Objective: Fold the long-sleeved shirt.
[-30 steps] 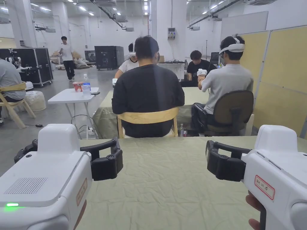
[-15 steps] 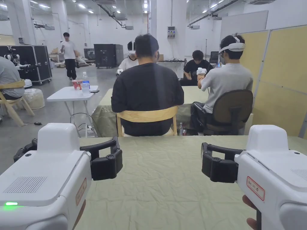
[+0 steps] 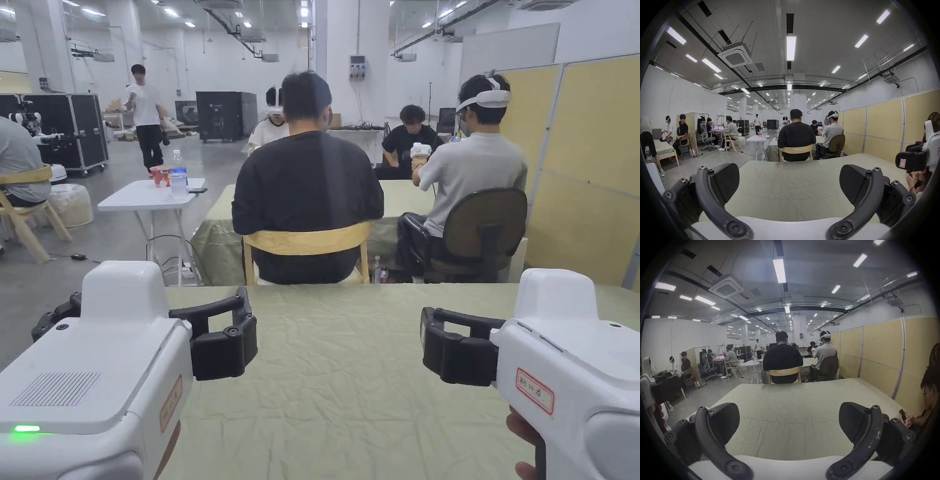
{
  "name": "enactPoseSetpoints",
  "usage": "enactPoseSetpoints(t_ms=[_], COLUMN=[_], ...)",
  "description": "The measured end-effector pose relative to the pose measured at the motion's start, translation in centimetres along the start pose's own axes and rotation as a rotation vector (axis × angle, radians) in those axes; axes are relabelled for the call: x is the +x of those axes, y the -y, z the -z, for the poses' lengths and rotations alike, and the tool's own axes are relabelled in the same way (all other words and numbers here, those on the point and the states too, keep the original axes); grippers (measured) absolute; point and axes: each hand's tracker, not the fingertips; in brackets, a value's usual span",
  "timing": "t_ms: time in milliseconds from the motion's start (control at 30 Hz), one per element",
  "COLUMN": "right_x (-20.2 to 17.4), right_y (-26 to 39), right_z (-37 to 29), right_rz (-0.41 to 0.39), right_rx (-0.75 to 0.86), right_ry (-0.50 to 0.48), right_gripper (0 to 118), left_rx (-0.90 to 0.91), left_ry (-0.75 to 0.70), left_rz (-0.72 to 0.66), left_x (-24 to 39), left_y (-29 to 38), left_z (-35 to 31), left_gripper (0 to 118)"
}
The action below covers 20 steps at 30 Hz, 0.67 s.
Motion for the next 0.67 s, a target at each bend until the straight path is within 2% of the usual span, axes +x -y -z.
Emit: enactPoseSetpoints(t_ms=[400, 667], right_x=[0.15, -0.46], right_y=[0.16, 0.30], right_z=[0.07, -0.44], right_rz=[0.005, -0.026], right_rx=[0.015, 0.042], right_ry=[0.028, 0.042], right_gripper=[118, 118], left_rx=[-0.009, -0.010], left_ry=[0.007, 0.006], left_rz=[0.004, 0.001], left_x=[0.08, -0.11], left_y=[0.20, 0.30], left_z=[0.03, -0.11], left_gripper=[118, 118])
